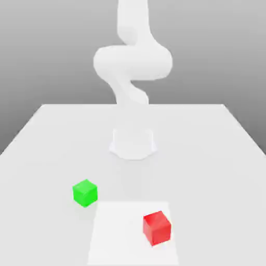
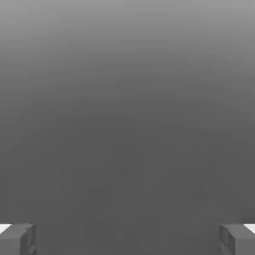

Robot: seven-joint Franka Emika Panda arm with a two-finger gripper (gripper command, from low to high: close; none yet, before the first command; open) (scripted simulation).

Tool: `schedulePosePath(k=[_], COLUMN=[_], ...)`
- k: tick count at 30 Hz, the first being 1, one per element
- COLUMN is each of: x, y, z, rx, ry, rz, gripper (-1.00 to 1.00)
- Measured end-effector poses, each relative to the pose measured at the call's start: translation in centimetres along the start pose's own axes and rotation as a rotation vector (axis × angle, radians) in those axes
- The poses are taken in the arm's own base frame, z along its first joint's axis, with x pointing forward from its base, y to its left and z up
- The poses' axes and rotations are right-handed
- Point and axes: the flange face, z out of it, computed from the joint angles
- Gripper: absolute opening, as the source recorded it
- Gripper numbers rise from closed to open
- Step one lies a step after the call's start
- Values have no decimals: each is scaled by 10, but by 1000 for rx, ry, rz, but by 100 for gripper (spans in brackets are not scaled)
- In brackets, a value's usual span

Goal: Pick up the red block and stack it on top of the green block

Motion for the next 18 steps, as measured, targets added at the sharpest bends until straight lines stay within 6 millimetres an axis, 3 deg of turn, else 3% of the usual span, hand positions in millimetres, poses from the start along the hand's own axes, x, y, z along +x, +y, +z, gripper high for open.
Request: schedulePosePath(k=[4, 9, 14, 18], x=[-20, -63, -120, -174], y=[8, 30, 67, 105], z=[92, 192, 277, 329], rx=[-75, -165, -256, -327], ry=[-115, -252, -387, -495], rz=[-64, -145, -228, -300], gripper=[0, 0, 0, 0])
